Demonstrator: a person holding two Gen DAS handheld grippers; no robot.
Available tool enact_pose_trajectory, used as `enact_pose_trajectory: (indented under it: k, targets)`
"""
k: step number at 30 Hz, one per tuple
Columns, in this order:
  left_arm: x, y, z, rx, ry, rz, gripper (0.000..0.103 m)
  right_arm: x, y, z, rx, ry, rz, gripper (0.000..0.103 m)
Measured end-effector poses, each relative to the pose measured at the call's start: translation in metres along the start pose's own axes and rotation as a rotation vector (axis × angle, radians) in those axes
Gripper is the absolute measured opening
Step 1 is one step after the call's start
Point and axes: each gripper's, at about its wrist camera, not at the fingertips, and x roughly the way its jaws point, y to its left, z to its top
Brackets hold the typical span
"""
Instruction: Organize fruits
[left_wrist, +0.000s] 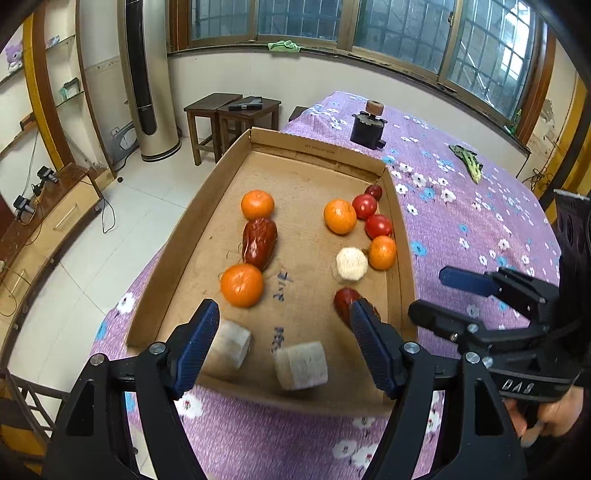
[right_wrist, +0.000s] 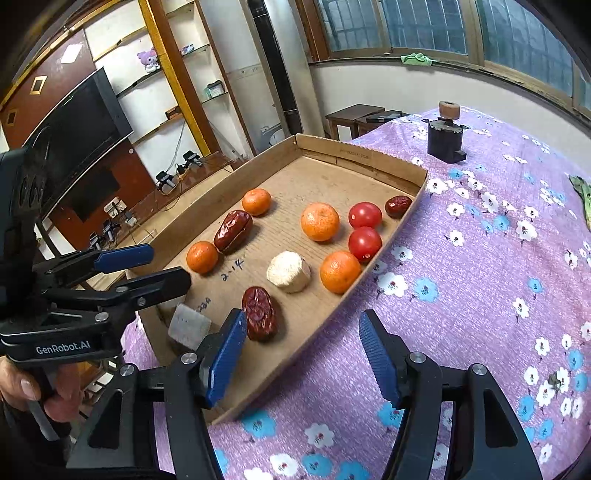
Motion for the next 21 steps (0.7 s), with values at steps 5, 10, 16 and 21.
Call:
enact_pose_trajectory:
  k: [5, 10, 16, 21]
  targets:
    - [-0.008, -0.004, -0.013, 0.022, -0.004, 0.006, 0.073, -0.008, 0.001, -0.005, -0.040, -0.002, 0.015, 0.071]
    - [-0.016, -0.008, -0.026, 0.059, -0.010, 0.025, 0.074, -0.015, 0.006, -0.011, -0.111, -0.008, 0.043, 0.074]
    - [-0.023, -0.015, -0.040, 0.089, -0.027, 0.045, 0.075, -0.023, 0.014, -0.019, -0.197, -0.033, 0.058, 0.080]
    - [-0.025, -0.020, -0.052, 0.114, -0.015, 0.060, 0.082, -0.026, 0.020, -0.026, -0.245, -0.049, 0.087, 0.084]
